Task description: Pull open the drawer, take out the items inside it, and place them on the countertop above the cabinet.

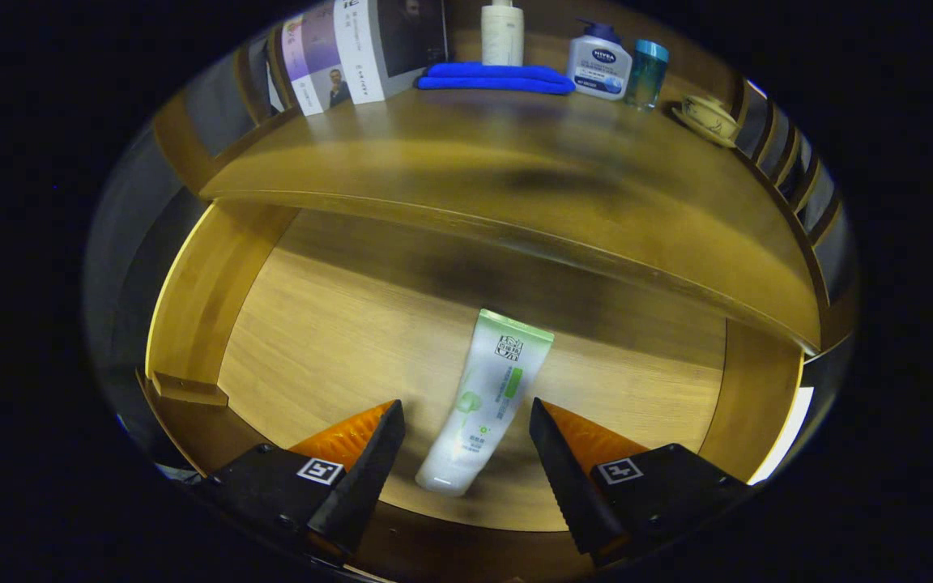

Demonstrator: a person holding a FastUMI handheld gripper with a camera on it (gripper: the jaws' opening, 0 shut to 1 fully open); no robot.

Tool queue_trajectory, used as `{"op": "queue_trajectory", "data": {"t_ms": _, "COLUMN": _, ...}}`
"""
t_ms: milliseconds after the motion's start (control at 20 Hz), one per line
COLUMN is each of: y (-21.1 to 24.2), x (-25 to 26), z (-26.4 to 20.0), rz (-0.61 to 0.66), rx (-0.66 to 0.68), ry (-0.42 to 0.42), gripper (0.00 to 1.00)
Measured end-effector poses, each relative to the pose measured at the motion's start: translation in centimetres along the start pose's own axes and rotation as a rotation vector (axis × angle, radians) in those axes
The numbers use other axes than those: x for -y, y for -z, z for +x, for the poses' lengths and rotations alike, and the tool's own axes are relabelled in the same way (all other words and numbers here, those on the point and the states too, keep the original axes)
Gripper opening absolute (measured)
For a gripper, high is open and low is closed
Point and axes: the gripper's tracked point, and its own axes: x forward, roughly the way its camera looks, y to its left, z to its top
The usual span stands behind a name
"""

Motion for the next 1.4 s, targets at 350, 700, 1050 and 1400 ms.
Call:
{"op": "queue_trajectory", "data": {"t_ms": 350, "y": 1.1, "x": 0.0, "z": 1.4, "rz": 0.070, "rx": -0.100, "ry": -0.030, "gripper": 0.80}}
{"op": "queue_trajectory", "data": {"t_ms": 700, "y": 1.4, "x": -1.1, "z": 2.0, "rz": 0.118, "rx": -0.148, "ry": -0.076, "gripper": 0.52}}
{"op": "queue_trajectory", "data": {"t_ms": 1050, "y": 0.6, "x": -2.1, "z": 0.3, "rz": 0.048, "rx": -0.064, "ry": -0.112, "gripper": 0.32}}
{"op": "queue_trajectory", "data": {"t_ms": 1400, "y": 0.4, "x": -4.1, "z": -6.0, "rz": 0.016, "rx": 0.059, "ry": -0.215, "gripper": 0.32}}
